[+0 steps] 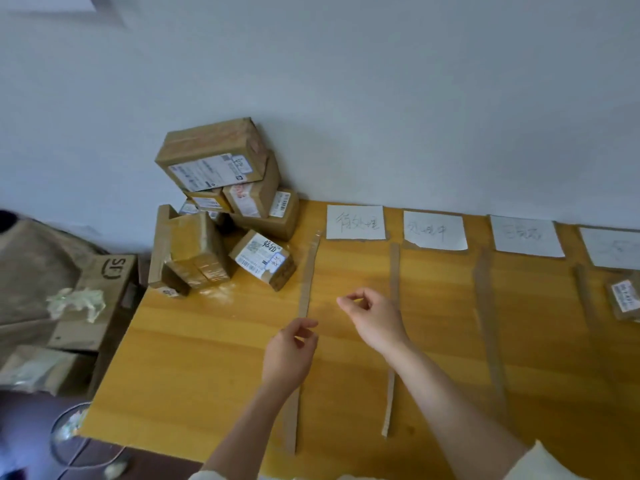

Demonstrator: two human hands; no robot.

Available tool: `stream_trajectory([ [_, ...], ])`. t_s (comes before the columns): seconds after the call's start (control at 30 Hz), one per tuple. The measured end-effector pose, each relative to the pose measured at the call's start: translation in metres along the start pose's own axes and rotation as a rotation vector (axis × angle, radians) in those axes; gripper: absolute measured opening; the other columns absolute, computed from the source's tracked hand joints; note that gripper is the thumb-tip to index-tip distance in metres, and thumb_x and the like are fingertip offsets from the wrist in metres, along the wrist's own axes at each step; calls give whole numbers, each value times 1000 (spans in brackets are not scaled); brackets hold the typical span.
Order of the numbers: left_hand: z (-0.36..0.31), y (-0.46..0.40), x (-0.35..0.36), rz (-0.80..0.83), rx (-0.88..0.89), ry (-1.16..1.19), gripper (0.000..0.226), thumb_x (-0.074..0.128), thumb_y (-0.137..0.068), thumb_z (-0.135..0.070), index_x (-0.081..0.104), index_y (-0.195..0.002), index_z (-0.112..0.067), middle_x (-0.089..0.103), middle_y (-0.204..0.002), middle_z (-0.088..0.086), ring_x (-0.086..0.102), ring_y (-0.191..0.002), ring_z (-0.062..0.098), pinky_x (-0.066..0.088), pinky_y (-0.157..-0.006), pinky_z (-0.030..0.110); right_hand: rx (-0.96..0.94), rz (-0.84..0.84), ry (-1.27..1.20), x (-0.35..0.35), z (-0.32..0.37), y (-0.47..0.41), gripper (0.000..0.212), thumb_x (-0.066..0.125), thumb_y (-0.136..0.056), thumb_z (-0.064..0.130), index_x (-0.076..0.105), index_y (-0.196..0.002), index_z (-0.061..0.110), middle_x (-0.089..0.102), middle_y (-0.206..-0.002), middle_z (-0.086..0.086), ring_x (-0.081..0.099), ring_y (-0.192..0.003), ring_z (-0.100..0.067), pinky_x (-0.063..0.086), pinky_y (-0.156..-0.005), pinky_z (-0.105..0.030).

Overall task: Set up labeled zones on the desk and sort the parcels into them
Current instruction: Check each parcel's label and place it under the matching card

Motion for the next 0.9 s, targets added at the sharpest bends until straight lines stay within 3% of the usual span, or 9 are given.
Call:
stream_trajectory([
  [0.1, 25, -16, -38, -146, 3, -13, 27, 63, -88, -23, 63, -114, -28, 65, -109, -9, 62, -90, 10, 48, -74, 27, 26, 41, 32, 40, 18, -14, 29, 66, -86, 46, 61, -107, 26, 60, -86, 9, 57, -70, -7, 43, -60, -22],
  [0.23, 47, -44, -92, -297, -2, 5, 37, 64, -87, -21, 59, -124, -24, 58, -120, -2, 57, -108, 17, 45, -84, 30, 19, 50, 166, 80, 41, -37, 59, 70, -81, 48, 50, -131, 24, 57, -122, 6, 58, -104, -13, 43, -81, -26],
  [0.47, 67, -84, -107, -124, -78, 4, 53, 63, -88, -27, 47, -139, -26, 57, -133, 5, 52, -123, 20, 44, -93, 32, -4, 1, 312, 118, 70, -89, 68, 62, -92, 32, 28, -150, 20, 33, -155, -2, 35, -141, -24, 34, -112, -39],
  [0.6, 67, -93, -97, -27, -105, 46, 58, 62, -89, -27, 42, -143, -28, 54, -137, 6, 49, -127, 19, 43, -95, 30, 19, 24, 330, 129, 76, -109, 64, 54, -97, 27, 24, -153, 18, 29, -158, -3, 32, -143, -25, 31, -113, -37],
  [0.9, 77, -99, -97, -43, -102, 155, 59, 64, -89, -27, 40, -143, -28, 55, -136, -2, 54, -121, 17, 43, -89, 26, 13, 136, 339, 145, 66, -92, 44, 53, -98, 29, 46, -140, 16, 57, -136, -4, 56, -120, -19, 44, -97, -29],
])
Point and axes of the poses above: each hand's wrist, its own y-axis away from the middle knuckle, its own x-axis out of the palm, z = x × y, the point moved 4 cm from there along -y, towards the middle knuckle
